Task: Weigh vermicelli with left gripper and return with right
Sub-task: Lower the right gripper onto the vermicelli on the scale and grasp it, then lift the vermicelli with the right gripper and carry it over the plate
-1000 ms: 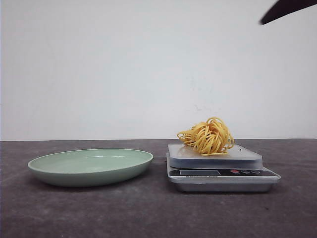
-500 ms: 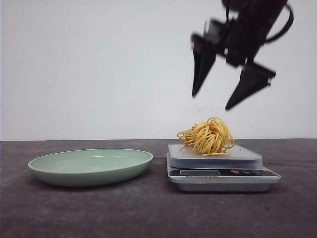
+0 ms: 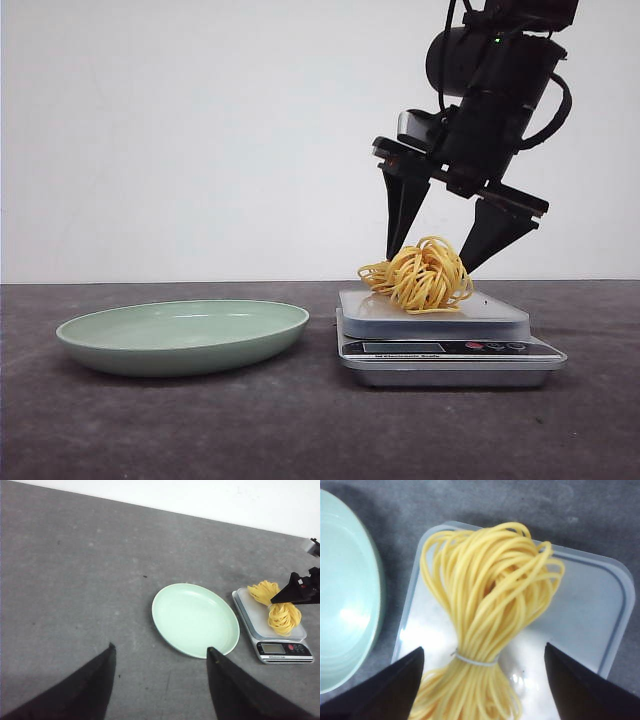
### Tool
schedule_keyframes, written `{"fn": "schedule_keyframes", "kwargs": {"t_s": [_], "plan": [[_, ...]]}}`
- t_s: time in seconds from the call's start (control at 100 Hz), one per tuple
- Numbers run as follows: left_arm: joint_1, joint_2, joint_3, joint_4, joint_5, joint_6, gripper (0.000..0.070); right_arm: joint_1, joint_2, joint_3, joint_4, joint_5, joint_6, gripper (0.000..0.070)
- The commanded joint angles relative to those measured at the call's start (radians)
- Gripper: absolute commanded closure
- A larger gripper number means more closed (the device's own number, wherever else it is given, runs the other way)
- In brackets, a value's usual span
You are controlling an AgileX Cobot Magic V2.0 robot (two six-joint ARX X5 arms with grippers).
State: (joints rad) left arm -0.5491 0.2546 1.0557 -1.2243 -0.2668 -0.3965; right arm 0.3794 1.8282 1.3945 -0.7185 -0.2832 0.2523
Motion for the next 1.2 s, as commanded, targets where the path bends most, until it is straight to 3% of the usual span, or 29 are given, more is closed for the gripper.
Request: {"fn": "schedule_keyframes", "kwargs": {"t_s": [0.0,0.1,0.22,0.35,0.4,0.97,1.19], "plan": [[-0.003,0.003,0.01,0.003,-0.006,-0.005,0.0358,0.007,0.028,0.026,0.005,0.004,0.013,0.029],[-0.003,0.003,0.01,0.001,-0.007,-0.005,0.0358,0.012,0.029,0.026,0.011,0.02,0.017,0.0321],[-0.003,0.003,0.01,0.003,-0.007,-0.005,0.0358,0.017,0.029,0.026,0.017,0.024,0.019,0.0568],[-0.003,0.003,0.01,0.002,-0.007,-0.005,0.0358,0.018,0.029,0.026,0.014,0.025,0.028,0.0608],[-0.003,0.003,0.01,0.002,-0.007,-0.005,0.0358,0.02,0.029,0.026,0.014,0.025,0.029,0.07],[-0.003,0.003,0.01,0.002,-0.006,-0.006,0.0358,0.042,-0.123,0.026,0.033,0.048,0.021,0.07],[-0.003,0.003,0.01,-0.003,-0.006,-0.009,0.0358,0.114,-0.247,0.026,0.061,-0.003,0.032,0.07]]}}
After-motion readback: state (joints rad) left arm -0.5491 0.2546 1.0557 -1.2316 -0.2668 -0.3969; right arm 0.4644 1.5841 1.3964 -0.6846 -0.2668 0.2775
